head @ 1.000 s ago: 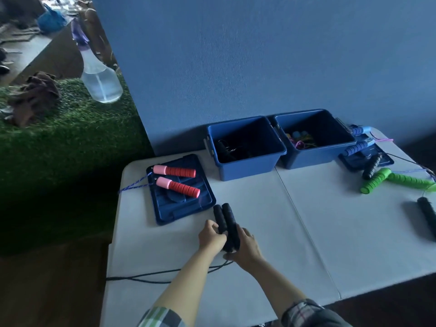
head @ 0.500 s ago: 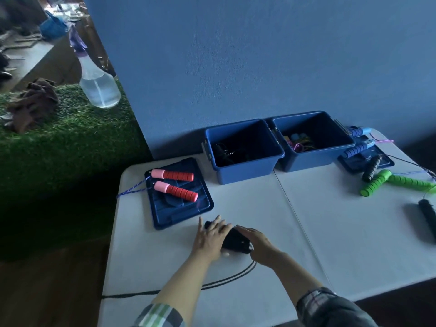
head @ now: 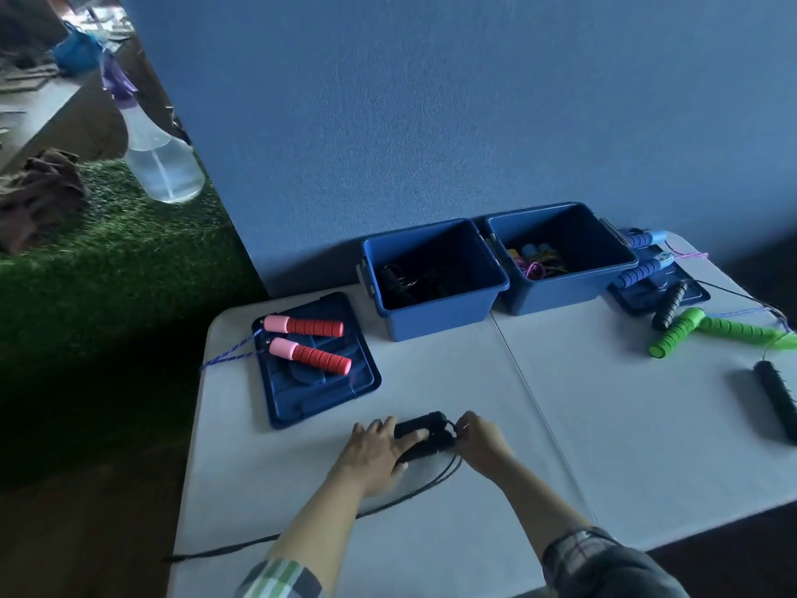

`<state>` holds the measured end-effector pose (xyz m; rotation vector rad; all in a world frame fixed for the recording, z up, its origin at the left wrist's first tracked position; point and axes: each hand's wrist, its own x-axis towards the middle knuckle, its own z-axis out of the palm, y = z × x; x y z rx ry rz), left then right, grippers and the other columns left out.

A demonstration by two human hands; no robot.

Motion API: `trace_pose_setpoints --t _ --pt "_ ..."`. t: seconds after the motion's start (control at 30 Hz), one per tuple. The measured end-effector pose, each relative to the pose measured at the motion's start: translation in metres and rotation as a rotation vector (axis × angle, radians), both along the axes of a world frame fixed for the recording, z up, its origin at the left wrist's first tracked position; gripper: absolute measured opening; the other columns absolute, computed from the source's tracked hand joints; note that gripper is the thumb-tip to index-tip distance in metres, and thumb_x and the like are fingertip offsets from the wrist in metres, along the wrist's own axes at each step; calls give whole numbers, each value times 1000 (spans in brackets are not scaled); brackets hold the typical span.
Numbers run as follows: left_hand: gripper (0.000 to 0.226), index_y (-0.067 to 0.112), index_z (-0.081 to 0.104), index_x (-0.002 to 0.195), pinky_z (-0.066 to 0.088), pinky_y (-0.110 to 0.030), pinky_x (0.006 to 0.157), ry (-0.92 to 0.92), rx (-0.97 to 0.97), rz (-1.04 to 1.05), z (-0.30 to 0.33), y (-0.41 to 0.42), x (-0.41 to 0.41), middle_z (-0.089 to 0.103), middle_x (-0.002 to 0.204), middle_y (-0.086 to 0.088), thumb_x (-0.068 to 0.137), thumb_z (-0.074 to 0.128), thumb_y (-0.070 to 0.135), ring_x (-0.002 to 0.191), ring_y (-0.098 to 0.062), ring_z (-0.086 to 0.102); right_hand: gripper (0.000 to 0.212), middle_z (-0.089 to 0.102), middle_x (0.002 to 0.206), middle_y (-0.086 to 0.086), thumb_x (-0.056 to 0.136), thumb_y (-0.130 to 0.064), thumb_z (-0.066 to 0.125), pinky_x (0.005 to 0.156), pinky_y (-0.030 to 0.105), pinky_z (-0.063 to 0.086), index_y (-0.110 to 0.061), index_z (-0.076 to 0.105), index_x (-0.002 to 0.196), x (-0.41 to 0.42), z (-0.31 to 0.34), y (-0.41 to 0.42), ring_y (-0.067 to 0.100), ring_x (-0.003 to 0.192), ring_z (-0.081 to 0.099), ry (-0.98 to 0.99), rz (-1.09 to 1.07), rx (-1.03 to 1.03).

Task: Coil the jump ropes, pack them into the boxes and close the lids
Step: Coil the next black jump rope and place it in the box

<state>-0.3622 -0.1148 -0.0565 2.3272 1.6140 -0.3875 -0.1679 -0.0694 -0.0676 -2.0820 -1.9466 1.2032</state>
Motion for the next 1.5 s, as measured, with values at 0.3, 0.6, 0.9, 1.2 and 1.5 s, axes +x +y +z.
trace_pose_setpoints --t 0.3,0.6,0.9,1.2,1.5 --pt "49 50 16 135 51 -40 76 -366 -6 102 45 28 0 39 113 -6 96 43 40 86 -23 53 15 59 64 8 85 -1 63 61 41 60 -14 63 91 11 56 38 20 49 61 523 -269 10" --pt "42 59 29 131 48 -32 81 -679 83 196 110 73 23 43 112 -4 97 46 43 87 -25 59 17 52 58 1 86 1 59 51 26 48 -12 70 84 17 133 95 10 44 45 783 -371 252" --pt "36 56 54 107 56 -44 72 -1130 240 346 154 105 41 64 95 -1 92 49 24 78 -34 61 18 48 54 4 93 -11 55 49 25 38 -6 58 75 -13 163 100 17 51 44 1200 -415 193" --pt "29 41 59 103 59 -44 72 -1540 228 645 193 127 34 52 102 -6 94 50 15 80 -10 58 32 59 72 10 100 -34 38 72 44 56 -9 52 85 -50 173 56 28 70 67 1069 -162 -46" --pt "28 37 56 110 42 -29 49 -1803 -6 852 188 120 26 49 90 -17 98 43 15 53 -23 49 52 40 58 9 90 -59 41 66 36 55 -13 39 66 -43 150 33 25 54 53 1013 -128 -298"
